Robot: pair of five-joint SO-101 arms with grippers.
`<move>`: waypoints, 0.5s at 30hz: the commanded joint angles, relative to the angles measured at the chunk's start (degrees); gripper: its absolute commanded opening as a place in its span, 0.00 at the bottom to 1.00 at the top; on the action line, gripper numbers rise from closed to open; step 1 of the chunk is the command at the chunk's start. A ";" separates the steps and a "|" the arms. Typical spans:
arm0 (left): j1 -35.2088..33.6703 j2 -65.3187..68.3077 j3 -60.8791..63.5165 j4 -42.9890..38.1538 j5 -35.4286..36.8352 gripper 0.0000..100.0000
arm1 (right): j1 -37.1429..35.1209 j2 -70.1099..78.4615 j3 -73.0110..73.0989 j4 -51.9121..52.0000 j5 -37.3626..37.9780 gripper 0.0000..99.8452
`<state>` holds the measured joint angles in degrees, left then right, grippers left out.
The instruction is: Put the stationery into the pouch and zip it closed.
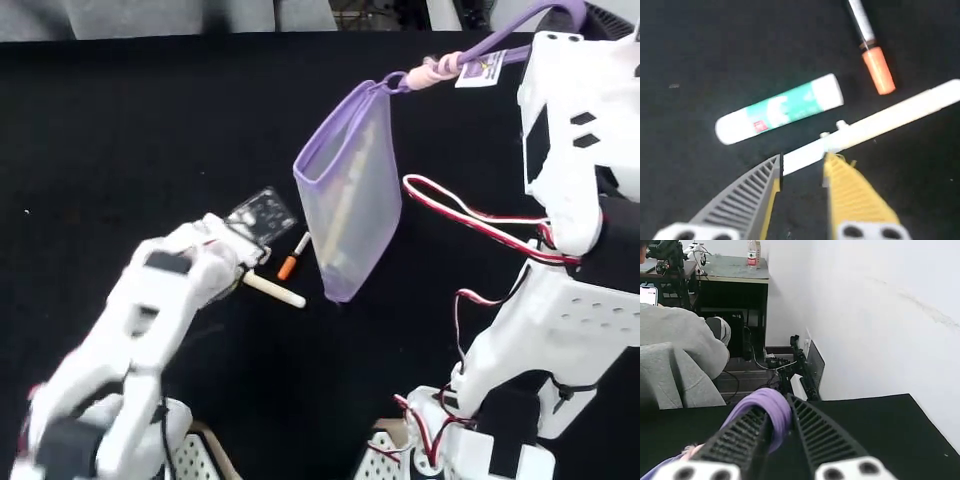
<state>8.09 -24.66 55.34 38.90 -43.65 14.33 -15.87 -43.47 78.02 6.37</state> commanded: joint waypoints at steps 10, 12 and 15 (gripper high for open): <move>1.01 15.82 -11.56 3.43 -7.82 0.11 | -0.53 -1.80 -0.48 -0.09 0.00 0.01; 1.01 15.82 -12.79 6.51 -9.93 0.11 | -0.53 -1.80 -0.48 -0.18 0.00 0.01; 0.04 15.82 -14.81 10.46 -12.66 0.11 | -0.35 -1.80 -0.48 -0.26 0.00 0.01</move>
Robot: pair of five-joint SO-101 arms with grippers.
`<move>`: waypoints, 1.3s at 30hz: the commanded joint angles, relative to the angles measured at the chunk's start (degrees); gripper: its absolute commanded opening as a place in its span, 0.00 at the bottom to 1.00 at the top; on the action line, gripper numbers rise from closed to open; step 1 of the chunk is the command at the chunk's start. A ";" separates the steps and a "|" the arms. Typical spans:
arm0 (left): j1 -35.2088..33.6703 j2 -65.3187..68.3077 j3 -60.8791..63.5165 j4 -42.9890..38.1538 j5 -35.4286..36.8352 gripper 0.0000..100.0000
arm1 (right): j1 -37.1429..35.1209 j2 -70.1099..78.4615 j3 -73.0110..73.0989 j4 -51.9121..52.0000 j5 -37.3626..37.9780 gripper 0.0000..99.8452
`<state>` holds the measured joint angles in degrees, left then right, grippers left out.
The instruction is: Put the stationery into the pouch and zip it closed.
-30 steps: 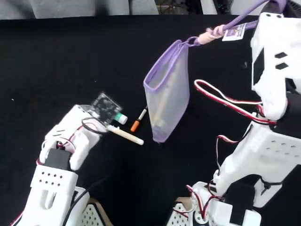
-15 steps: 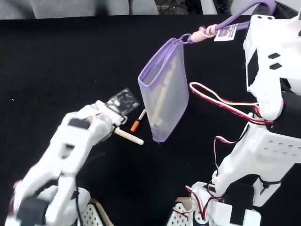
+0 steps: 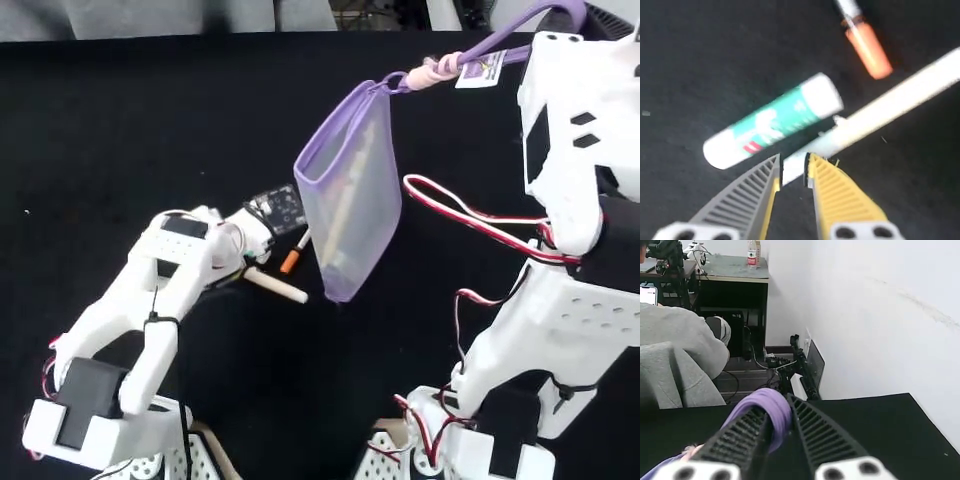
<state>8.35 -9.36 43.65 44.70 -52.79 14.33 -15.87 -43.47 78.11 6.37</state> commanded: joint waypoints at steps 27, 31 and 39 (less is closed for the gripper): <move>-2.15 6.68 -10.68 4.75 -15.56 0.23 | -0.18 -1.89 -0.66 0.00 0.09 0.01; -2.33 14.68 -14.55 4.40 -17.14 0.23 | -0.09 -1.89 -0.75 0.00 0.09 0.01; -2.33 18.55 -21.41 10.11 -17.14 0.10 | -0.09 -1.89 -0.48 0.00 0.09 0.01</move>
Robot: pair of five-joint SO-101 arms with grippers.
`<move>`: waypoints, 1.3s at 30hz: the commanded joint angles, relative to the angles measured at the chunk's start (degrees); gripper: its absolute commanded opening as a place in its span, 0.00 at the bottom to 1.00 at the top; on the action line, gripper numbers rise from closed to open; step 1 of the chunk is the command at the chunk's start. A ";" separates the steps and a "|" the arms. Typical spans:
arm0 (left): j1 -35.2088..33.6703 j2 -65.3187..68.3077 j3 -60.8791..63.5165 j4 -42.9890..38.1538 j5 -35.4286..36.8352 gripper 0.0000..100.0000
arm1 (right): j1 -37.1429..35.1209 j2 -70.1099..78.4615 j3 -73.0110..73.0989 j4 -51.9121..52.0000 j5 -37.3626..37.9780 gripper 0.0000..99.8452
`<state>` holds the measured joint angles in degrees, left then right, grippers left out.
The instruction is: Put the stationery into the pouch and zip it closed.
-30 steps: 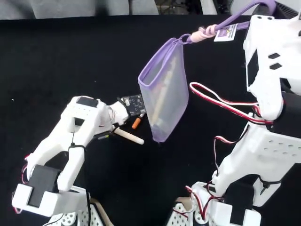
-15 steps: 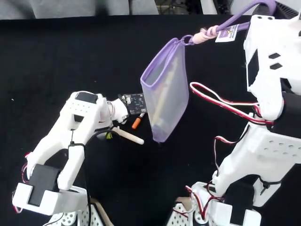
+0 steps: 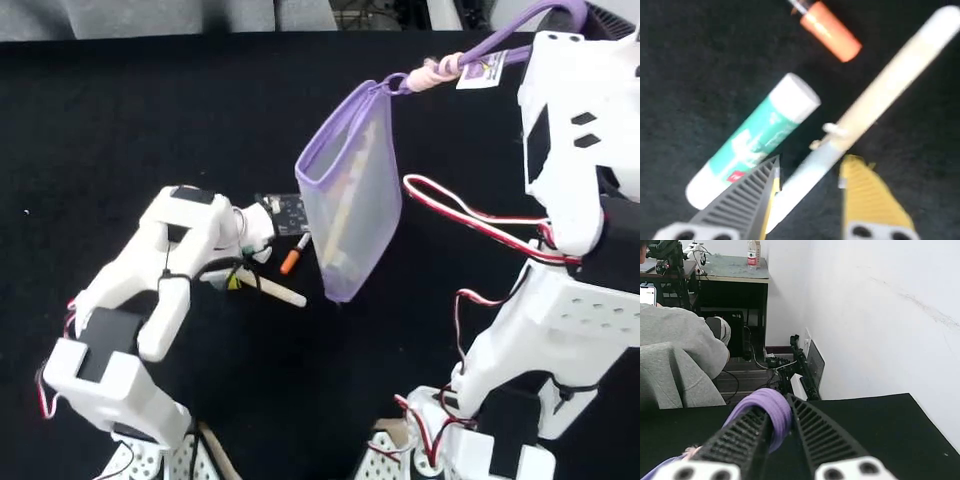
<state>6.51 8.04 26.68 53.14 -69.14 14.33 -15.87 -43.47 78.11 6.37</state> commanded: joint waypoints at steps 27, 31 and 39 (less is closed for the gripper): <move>-4.26 -35.87 -4.44 18.55 -0.26 0.03 | -0.53 -1.89 -0.75 1.23 0.00 0.01; -4.62 -43.69 0.13 18.11 -0.62 0.03 | -0.53 -1.89 -0.84 1.23 0.00 0.01; -3.82 -53.45 16.84 -10.73 18.90 0.03 | -0.53 -1.89 -0.57 1.23 -0.18 0.01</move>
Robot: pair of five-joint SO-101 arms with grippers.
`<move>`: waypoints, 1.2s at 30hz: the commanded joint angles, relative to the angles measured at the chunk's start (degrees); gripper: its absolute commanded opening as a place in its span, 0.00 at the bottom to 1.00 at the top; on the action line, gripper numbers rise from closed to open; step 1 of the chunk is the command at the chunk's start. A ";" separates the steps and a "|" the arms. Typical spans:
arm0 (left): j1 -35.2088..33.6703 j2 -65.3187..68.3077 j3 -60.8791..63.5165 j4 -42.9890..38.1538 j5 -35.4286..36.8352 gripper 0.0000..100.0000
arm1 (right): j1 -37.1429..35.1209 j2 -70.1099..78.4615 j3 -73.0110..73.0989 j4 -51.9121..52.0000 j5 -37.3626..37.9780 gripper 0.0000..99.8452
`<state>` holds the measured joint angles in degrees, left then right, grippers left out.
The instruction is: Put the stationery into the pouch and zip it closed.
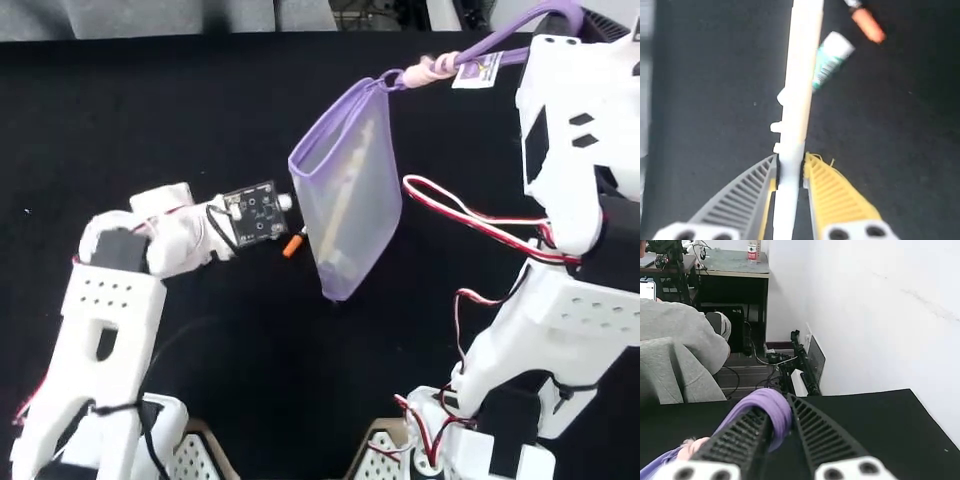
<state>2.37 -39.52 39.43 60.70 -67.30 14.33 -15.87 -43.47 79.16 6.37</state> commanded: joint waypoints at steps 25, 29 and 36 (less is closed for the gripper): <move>6.90 -22.68 6.90 -56.79 112.88 0.03 | -3.69 -2.33 -1.27 3.87 0.00 0.01; 10.07 -22.68 4.35 -50.73 117.27 0.03 | -3.69 -4.44 -0.48 4.04 0.09 0.01; 17.71 -21.98 9.98 -62.24 103.74 0.03 | -3.60 -8.48 -0.04 4.31 0.09 0.01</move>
<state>14.59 -61.14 48.04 5.85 45.41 11.43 -21.32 -43.47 82.95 6.37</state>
